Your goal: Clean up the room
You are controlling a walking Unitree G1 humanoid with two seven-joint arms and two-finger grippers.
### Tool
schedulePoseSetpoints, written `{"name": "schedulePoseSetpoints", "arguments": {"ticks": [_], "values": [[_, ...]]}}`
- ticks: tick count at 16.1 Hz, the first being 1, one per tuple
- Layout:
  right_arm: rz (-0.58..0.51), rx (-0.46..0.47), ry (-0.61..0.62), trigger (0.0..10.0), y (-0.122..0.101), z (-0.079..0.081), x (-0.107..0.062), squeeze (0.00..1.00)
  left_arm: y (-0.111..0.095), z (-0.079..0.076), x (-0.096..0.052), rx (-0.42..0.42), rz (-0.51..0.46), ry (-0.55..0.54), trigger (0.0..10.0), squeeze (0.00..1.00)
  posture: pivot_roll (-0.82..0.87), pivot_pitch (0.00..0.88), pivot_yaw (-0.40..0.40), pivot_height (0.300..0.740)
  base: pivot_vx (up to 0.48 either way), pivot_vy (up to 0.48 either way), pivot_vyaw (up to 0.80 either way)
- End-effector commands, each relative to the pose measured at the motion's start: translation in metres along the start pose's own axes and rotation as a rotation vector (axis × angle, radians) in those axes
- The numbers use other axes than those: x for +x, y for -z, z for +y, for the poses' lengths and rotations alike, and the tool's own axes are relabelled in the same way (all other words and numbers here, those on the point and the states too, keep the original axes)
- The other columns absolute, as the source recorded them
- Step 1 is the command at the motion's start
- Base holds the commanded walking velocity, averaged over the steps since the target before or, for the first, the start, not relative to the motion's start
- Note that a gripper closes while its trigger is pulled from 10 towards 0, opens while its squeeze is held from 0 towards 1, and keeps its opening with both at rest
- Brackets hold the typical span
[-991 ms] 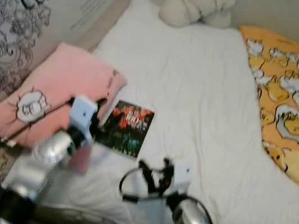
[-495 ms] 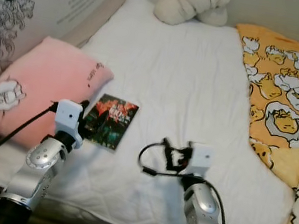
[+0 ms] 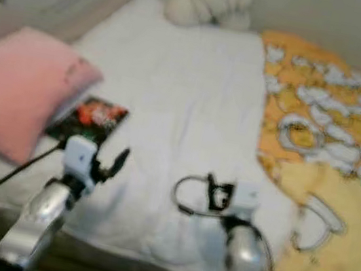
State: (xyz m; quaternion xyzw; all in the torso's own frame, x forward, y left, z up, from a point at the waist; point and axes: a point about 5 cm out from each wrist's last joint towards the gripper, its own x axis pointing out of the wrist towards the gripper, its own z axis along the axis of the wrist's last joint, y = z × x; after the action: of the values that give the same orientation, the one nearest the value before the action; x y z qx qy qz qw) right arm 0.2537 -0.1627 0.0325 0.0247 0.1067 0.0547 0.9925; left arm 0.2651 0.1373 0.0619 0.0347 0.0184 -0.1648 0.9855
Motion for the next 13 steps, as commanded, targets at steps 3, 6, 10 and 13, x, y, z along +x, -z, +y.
{"name": "schedulePoseSetpoints", "arguments": {"ticks": [3,6,10,13], "values": [[0.005,-0.009,0.010,10.0,-0.002,-0.002,0.005,0.00,0.006,0.005,0.015,0.026,0.074,-0.039,10.0,0.00,0.11,0.000,-0.068,0.740,0.000,-0.160,-0.67],[0.023,-0.009,0.036,10.0,0.005,-0.001,0.003,1.00,0.017,0.011,0.016,0.006,0.134,-0.067,10.0,1.00,0.10,0.000,-0.063,0.740,0.000,0.000,-0.65],[0.032,-0.009,0.047,10.0,0.014,-0.004,-0.003,1.00,0.025,0.008,0.022,0.018,0.186,-0.054,10.0,1.00,0.09,0.000,-0.060,0.740,0.000,0.000,-0.70],[0.059,0.002,0.041,10.0,0.025,-0.003,-0.011,1.00,0.030,-0.003,0.030,0.048,0.191,-0.007,10.0,0.00,0.08,0.000,-0.074,0.740,0.000,0.000,-0.73]]}}
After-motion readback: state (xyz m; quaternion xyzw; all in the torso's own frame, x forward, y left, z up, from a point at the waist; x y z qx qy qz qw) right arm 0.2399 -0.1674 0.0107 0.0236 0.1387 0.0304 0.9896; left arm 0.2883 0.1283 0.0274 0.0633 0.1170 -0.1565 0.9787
